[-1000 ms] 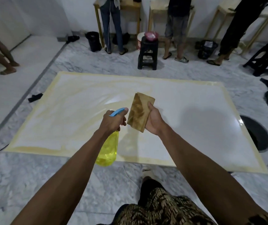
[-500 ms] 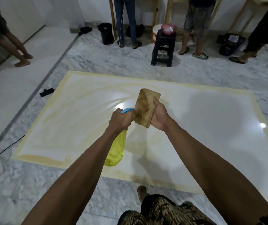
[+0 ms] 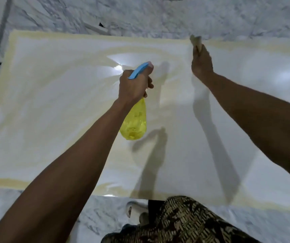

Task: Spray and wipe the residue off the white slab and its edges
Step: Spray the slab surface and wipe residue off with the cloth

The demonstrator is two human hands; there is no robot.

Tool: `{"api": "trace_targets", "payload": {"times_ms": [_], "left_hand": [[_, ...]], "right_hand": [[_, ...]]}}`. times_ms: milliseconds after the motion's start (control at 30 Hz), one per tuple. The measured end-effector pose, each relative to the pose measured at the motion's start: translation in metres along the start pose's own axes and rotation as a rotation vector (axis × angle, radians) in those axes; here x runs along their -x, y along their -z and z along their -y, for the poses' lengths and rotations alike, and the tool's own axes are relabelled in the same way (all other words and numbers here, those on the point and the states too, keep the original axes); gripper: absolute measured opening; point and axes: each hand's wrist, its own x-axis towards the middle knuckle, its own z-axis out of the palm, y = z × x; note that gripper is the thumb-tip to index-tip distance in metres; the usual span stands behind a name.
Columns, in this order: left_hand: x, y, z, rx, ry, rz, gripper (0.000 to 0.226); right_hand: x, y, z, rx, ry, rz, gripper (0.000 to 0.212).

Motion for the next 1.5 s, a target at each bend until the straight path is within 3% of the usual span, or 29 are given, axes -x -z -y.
{"api": "trace_targets", "payload": {"times_ms": [100, 200, 300, 533, 800, 933, 1033, 1133, 1200, 1267, 1367, 1500], "left_hand": [[-0.025, -0.007, 0.003, 0.03, -0.022, -0.014, 0.048], [-0.04, -0.006, 0.019, -0.004, -0.013, -0.024, 0.053], [-0.038, 0.003, 0.037, -0.054, -0.004, -0.026, 0.054], [0.008, 0.035, 0.066, -0.131, 0.066, -0.032, 0.054], [0.099, 0.076, 0.099, -0.136, 0.061, -0.018, 0.054], [0.139, 0.097, 0.117, -0.052, 0.066, -0.014, 0.053], [0.159, 0.112, 0.121, -0.025, 0.061, 0.002, 0.052], [0.162, 0.122, 0.11, -0.05, 0.044, 0.004, 0.052], [0.154, 0.127, 0.096, -0.047, 0.011, -0.007, 0.048], [0.138, 0.132, 0.082, -0.048, -0.02, -0.017, 0.043], [0.101, 0.134, 0.065, -0.064, -0.041, -0.021, 0.044], [0.038, 0.127, 0.048, -0.06, -0.05, -0.003, 0.037]], "right_hand": [[-0.067, -0.015, -0.007, 0.296, 0.141, 0.054, 0.061], [-0.084, -0.065, -0.025, 0.639, 0.128, 0.358, 0.058], [-0.059, -0.1, -0.046, 0.788, 0.169, 0.363, 0.056], [0.089, -0.112, -0.09, 0.766, 0.341, 0.377, 0.065], [0.317, -0.119, -0.129, 0.767, 0.361, 0.504, 0.061], [0.412, -0.13, -0.106, 0.733, 0.182, 0.754, 0.066], [0.442, -0.124, -0.064, 0.393, -0.005, 0.929, 0.061], [0.415, -0.095, -0.026, -0.161, -0.286, 0.688, 0.063], [0.367, -0.072, -0.013, -0.4, -0.35, 0.572, 0.07], [0.305, -0.053, -0.004, -0.516, -0.327, 0.469, 0.053], [0.209, -0.031, 0.035, -0.263, -0.199, 0.244, 0.029], [0.072, -0.041, 0.066, 0.102, 0.068, 0.126, 0.036]]}}
